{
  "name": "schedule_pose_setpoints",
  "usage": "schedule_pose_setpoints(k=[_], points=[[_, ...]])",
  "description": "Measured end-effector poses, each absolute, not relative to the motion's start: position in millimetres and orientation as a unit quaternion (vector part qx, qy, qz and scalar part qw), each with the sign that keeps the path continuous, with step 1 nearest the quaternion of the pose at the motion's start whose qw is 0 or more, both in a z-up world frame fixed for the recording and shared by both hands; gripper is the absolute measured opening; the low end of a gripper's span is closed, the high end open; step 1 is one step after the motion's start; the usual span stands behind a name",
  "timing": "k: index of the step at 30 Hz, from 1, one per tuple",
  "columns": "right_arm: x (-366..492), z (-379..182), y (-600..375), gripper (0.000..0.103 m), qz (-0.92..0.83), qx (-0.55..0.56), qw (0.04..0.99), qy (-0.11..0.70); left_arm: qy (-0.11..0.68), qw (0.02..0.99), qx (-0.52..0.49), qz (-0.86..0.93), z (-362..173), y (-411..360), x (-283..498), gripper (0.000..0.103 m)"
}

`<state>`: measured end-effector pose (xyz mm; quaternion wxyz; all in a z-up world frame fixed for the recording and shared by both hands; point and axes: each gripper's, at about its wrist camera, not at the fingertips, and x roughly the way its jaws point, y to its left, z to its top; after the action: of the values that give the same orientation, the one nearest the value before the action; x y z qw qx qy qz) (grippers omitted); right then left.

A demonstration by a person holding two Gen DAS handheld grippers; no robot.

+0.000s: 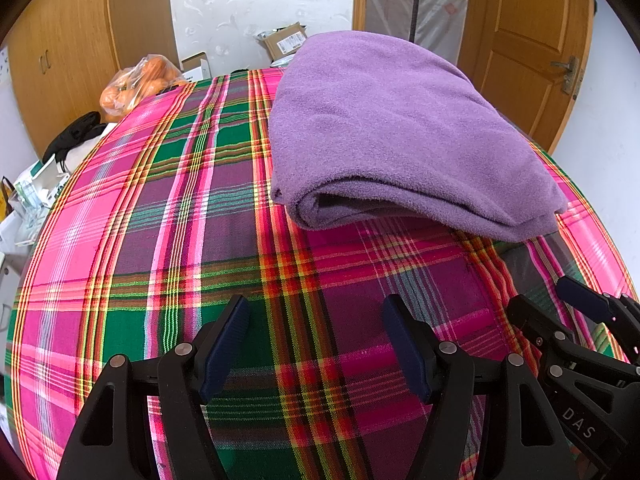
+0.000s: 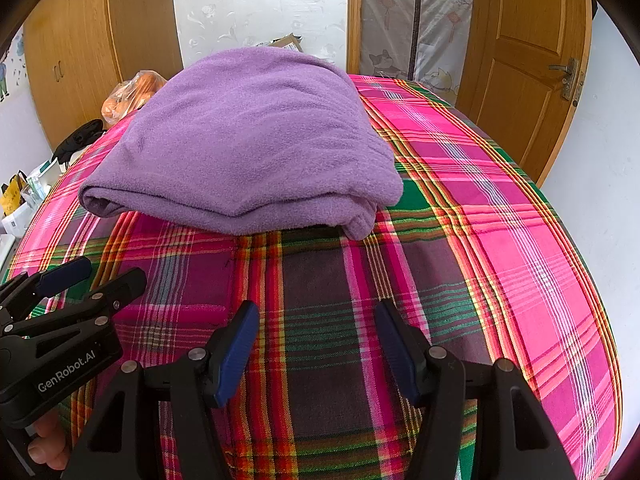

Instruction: Fold clothes

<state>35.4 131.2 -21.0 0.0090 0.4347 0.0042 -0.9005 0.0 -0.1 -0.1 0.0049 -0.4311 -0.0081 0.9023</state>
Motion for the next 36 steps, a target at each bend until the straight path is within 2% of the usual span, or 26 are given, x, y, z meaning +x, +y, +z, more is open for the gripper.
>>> schedule_pose_setpoints(k=[36], points=[[36.6,-20.5,129.3,0.061,-0.9,0.435,0.009,0.005,-0.006,0.004,-0.431,0.902,0.0,0.0,2.3,0.072]])
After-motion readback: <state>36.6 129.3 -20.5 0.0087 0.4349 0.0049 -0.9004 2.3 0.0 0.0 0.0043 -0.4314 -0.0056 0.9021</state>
